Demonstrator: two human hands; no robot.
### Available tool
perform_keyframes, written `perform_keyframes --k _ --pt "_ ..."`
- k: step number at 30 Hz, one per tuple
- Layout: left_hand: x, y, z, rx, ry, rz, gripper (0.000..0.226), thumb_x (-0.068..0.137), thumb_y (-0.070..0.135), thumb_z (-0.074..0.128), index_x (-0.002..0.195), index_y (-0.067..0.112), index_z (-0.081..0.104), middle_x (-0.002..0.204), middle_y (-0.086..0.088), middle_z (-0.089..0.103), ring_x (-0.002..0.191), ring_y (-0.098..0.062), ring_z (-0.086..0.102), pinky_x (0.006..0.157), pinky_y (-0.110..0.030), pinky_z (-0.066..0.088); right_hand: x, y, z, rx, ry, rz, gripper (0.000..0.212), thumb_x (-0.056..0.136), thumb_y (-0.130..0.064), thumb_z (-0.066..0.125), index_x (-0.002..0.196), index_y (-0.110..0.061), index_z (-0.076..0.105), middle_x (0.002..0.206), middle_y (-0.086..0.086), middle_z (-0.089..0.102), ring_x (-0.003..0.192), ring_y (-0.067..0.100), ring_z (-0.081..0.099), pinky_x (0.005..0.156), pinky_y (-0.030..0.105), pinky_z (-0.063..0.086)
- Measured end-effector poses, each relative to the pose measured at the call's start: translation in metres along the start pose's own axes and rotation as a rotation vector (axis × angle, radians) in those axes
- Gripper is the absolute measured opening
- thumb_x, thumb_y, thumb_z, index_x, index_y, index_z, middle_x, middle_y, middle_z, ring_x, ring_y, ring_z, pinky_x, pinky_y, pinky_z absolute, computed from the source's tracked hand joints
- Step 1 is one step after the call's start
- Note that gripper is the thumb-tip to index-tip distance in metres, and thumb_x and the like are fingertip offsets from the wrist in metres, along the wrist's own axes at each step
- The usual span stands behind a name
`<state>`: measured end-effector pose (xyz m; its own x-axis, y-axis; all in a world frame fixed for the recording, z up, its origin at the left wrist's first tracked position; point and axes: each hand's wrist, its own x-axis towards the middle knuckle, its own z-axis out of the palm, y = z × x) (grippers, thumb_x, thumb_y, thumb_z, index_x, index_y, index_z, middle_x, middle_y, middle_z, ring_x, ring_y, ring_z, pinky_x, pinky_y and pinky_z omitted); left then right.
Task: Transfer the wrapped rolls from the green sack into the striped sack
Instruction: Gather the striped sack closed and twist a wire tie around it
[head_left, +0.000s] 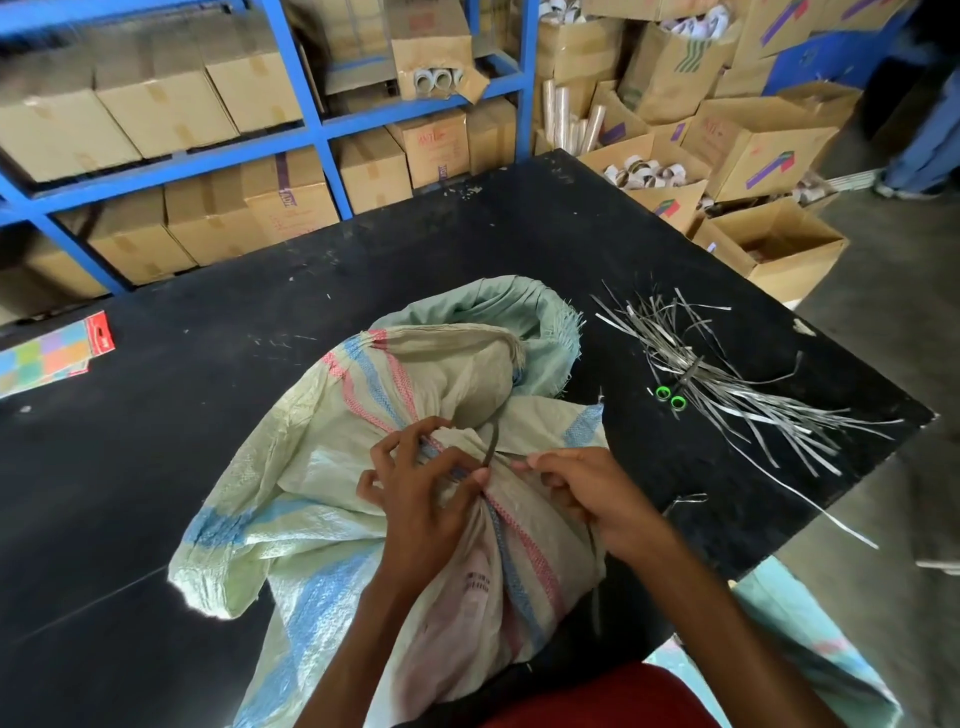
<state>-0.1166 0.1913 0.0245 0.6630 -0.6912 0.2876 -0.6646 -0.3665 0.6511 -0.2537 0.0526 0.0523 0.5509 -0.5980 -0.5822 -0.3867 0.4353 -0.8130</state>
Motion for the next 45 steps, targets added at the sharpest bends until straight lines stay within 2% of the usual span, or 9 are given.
perform_keyframes --k 2,5,8,11,32,36,38,41,45 --pt "0.0 0.001 0.002 0.009 0.021 -0.03 0.01 0.081 0.049 0.071 0.079 0.04 0.069 0.132 0.019 0.051 0.128 -0.02 0.037 0.092 -0.04 0.022 -0.003 0.008 0.005 0.134 -0.01 0.032 0.017 0.094 -0.018 0.065 0.095 -0.013 0.082 0.057 -0.008 0.043 0.046 0.003 0.034 0.039 0.014 0.025" --pt "0.0 0.004 0.002 0.045 0.013 -0.021 0.011 0.08 0.051 0.072 0.079 0.041 0.068 0.132 0.017 0.051 0.128 -0.02 0.036 0.092 -0.043 0.021 -0.017 0.011 0.018 0.166 0.05 -0.115 0.012 0.093 -0.018 0.069 0.09 -0.014 0.081 0.052 -0.013 0.055 0.047 0.0 0.05 0.043 0.012 0.037" --pt "0.001 0.008 0.0 0.121 -0.039 0.048 0.012 0.08 0.053 0.076 0.079 0.043 0.07 0.135 0.013 0.048 0.129 -0.023 0.034 0.09 -0.038 0.015 -0.021 0.006 0.029 0.158 0.051 -0.258 0.013 0.09 -0.021 0.073 0.091 -0.01 0.081 0.07 -0.004 0.076 0.07 0.004 0.073 0.066 0.016 0.054" --pt "0.0 0.009 -0.001 0.151 -0.063 0.075 0.01 0.079 0.053 0.077 0.082 0.046 0.071 0.136 0.011 0.049 0.129 -0.026 0.035 0.091 -0.04 0.016 -0.018 0.002 0.036 0.127 0.089 -0.25 0.014 0.087 -0.024 0.076 0.089 -0.011 0.082 0.083 0.004 0.079 0.084 0.014 0.076 0.077 0.023 0.057" --pt "-0.005 0.006 -0.001 0.073 -0.057 0.095 0.009 0.079 0.057 0.072 0.082 0.048 0.074 0.134 0.01 0.049 0.128 -0.025 0.036 0.095 -0.051 0.026 -0.014 0.003 0.032 -0.159 0.155 -0.384 0.01 0.088 -0.016 0.075 0.082 -0.023 0.08 0.079 -0.01 0.076 0.08 -0.002 0.069 0.073 0.009 0.05" --pt "-0.003 0.012 0.0 0.052 -0.012 0.048 0.019 0.087 0.056 0.056 0.089 0.04 0.067 0.127 0.02 0.05 0.124 -0.018 0.037 0.092 -0.047 0.026 -0.009 0.009 0.036 0.128 0.091 -0.204 0.012 0.095 -0.016 0.067 0.085 -0.014 0.074 0.087 0.006 0.073 0.084 0.017 0.068 0.078 0.029 0.057" --pt "0.001 0.016 -0.001 0.004 -0.014 -0.007 0.021 0.093 0.052 0.045 0.101 0.041 0.061 0.117 0.024 0.05 0.116 -0.016 0.038 0.091 -0.048 0.028 -0.011 0.009 0.038 0.278 0.053 -0.122 0.013 0.098 -0.016 0.062 0.089 -0.011 0.07 0.085 0.01 0.069 0.07 0.019 0.063 0.058 0.025 0.052" --pt "0.013 0.017 0.0 0.13 -0.049 -0.026 0.027 0.092 0.055 0.047 0.114 0.046 0.059 0.103 0.02 0.048 0.104 -0.014 0.037 0.085 -0.044 0.03 -0.014 0.009 0.039 0.328 0.069 -0.148 0.015 0.101 -0.012 0.057 0.09 -0.007 0.066 0.076 0.006 0.067 0.044 0.0 0.051 0.041 0.013 0.038" --pt "0.03 0.015 0.004 0.228 -0.14 0.066 0.03 0.086 0.06 0.048 0.101 0.049 0.071 0.092 0.014 0.044 0.097 -0.018 0.035 0.08 -0.039 0.024 -0.007 0.008 0.036 0.2 0.161 -0.267 0.018 0.099 -0.017 0.06 0.083 -0.014 0.067 0.07 0.002 0.065 0.056 0.005 0.058 0.055 0.018 0.045"
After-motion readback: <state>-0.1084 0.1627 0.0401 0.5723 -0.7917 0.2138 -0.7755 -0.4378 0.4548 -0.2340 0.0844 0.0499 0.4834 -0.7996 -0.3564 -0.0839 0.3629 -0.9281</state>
